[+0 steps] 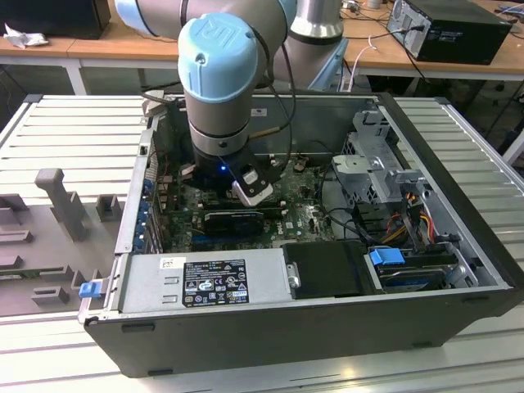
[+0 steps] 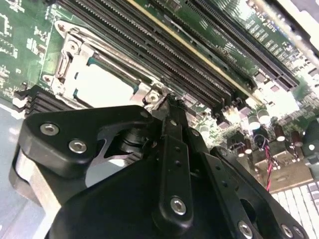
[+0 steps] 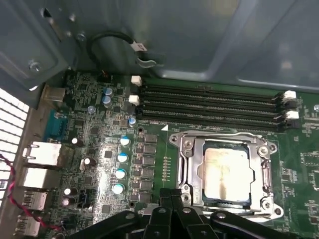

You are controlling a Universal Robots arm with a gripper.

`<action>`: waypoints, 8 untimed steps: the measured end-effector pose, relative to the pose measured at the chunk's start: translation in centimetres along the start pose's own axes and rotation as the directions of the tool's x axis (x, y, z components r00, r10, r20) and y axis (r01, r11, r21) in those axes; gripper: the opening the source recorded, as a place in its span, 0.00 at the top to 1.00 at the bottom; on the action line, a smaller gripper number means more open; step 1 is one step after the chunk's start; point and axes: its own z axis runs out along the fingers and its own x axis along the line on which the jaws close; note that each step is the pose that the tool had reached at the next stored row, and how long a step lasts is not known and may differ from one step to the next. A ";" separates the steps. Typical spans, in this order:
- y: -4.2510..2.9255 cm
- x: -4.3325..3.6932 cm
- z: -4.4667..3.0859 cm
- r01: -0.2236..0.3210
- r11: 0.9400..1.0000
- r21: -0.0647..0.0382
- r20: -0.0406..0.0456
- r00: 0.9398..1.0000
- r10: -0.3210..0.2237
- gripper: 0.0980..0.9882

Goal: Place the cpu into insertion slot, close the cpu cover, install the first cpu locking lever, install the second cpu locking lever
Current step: 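Install the second cpu locking lever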

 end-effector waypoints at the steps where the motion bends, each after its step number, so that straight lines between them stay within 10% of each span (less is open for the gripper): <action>1: 0.08 0.00 -0.25 0.000 1.000 0.000 0.000 1.000 0.000 0.99; 8: 0.34 -0.03 -1.06 0.000 1.000 0.000 0.000 1.000 0.000 0.99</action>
